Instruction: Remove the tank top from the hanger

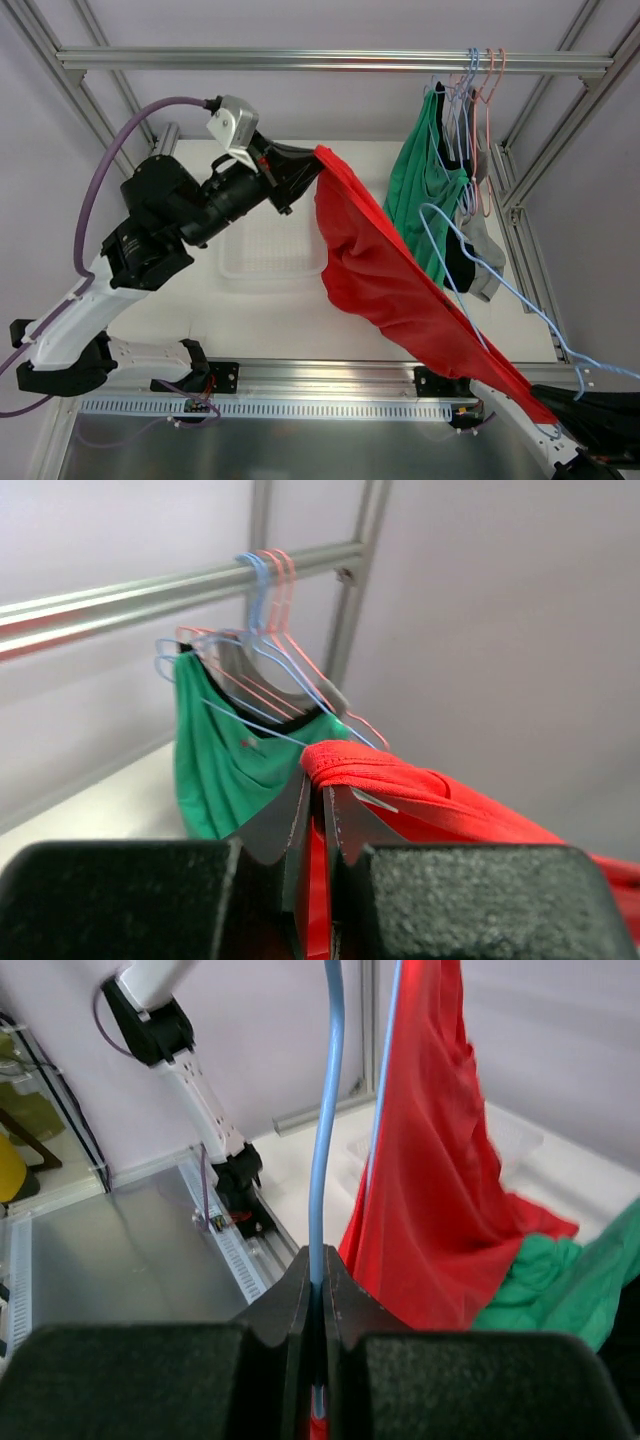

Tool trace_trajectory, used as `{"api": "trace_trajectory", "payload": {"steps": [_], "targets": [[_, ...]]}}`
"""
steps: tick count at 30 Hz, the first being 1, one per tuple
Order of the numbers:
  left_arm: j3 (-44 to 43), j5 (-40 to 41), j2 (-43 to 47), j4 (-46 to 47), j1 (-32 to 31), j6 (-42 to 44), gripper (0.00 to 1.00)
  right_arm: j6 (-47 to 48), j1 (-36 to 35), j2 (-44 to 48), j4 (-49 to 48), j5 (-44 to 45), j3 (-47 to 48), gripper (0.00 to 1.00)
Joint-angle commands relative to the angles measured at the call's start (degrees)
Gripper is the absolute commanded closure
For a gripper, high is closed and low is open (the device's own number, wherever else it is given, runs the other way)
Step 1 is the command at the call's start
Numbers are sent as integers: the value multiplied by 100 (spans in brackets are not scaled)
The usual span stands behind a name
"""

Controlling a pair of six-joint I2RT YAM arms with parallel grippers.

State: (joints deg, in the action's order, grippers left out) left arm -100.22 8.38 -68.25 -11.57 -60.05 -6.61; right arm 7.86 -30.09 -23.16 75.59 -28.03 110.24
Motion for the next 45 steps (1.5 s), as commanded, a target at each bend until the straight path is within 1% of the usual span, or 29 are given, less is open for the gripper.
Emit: {"api": "trace_trajectory", "payload": {"steps": [1, 2, 3, 4, 5, 7, 8, 10, 11, 13, 14, 15, 16, 17, 18, 19, 21, 24, 26, 29, 30, 33, 34, 35, 36, 37, 40, 42, 45], "targets": [[642, -754, 250, 59, -6, -252, 100, 76, -59, -119, -685, -379, -54, 100], [1149, -1125, 372, 67, -7, -279, 100, 32, -59, -171, -1017, -222, -177, 100], [1415, -1468, 574, 76, -7, -331, 100, -38, -50, -250, -1229, -98, -282, 100], [1653, -2167, 663, 85, -15, -375, 100, -178, -59, -303, -1692, 199, -423, 100], [2169, -2479, 759, 111, -24, -393, 100, -266, -50, -347, -1941, 349, -589, 100], [2734, -2884, 1049, 251, -112, -507, 100, -398, -59, -566, -2642, 805, -1082, 100], [3285, -2982, 1129, 313, -129, -569, 100, -556, -50, -654, -2855, 991, -1240, 100], [3824, -3193, 1322, 523, -165, -814, 100, -723, -50, -899, -3442, 1490, -1756, 100], [4322, -3333, 1349, 629, -182, -920, 100, -768, -50, -971, -3620, 1650, -1943, 100], [5052, -3230, 1384, 822, -252, -1322, 100, -1206, -50, -1163, -4024, 2036, -2495, 100], [5265, -2933, 1350, 884, -279, -1430, 100, -1390, -41, -1278, -3974, 2143, -2568, 100], [5468, -2747, 1332, 894, -305, -1631, 100, -1470, -50, -1418, -3791, 2257, -2568, 100], [5652, -2571, 1314, 894, -323, -1755, 100, -1515, -50, -1568, -3362, 2389, -2525, 100], [6020, -2396, 1297, 894, -323, -1869, 100, -1550, -50, -1804, -3193, 2460, -2533, 100], [6189, -2124, 1288, 894, -332, -2079, 100, -1664, -41, -1867, -3069, 2565, -2586, 100], [6451, -2052, 1270, 894, -332, -2168, 100, -1708, -50, -1877, -3129, 2696, -2882, 100], [6673, -1964, 1209, 911, -358, -2265, 100, -1848, -59, -1902, -3383, 2689, -3304, 100], [6709, -1937, 1182, 911, -481, -2205, 100, -1841, -59, -2148, -3393, 2715, -3342, 100], [6657, -1954, 1147, 911, -569, -2117, 100, -1718, -59, -2324, -3489, 3144, -3263, 100], [6586, -2314, 990, 920, -893, -1845, 100, -1516, -59, -2693, -3761, 3708, -3027, 100], [6586, -2393, 919, 920, -1207, -1670, 100, -1480, -59, -2798, -3893, 3761, -2991, 100], [6665, -2771, 489, 964, -1657, -1597, 100, -1454, -59, -2835, -4700, 3674, -3182, 100], [6700, -2807, 384, 1051, -1929, -1632, 100, -1462, -59, -2782, -5416, 3482, -3366, 100], [6709, -2676, 156, 1078, -2044, -1668, 100, -1497, -59, -2712, -5858, 3341, -3612, 100], [6718, -2510, 67, 1096, -2159, -1807, 100, -1550, -59, -2625, -6846, 3200, -4189, 100], [6761, -2334, -4, 1113, -2290, -1887, 100, -1568, -59, -2432, -7369, 2981, -4499, 100], [6805, -1491, -136, 1131, -2353, -2291, 100, -1410, -67, -2133, -8889, 2480, -5447, 100], [6832, -895, -31, 1131, -2353, -2554, 100, -991, -68, -1834, -9280, 2329, -5766, 100], [6806, -278, 215, 1131, -2353, -2705, 100, -551, -68, -1578, -8898, 2101, -5943, 100]]}}
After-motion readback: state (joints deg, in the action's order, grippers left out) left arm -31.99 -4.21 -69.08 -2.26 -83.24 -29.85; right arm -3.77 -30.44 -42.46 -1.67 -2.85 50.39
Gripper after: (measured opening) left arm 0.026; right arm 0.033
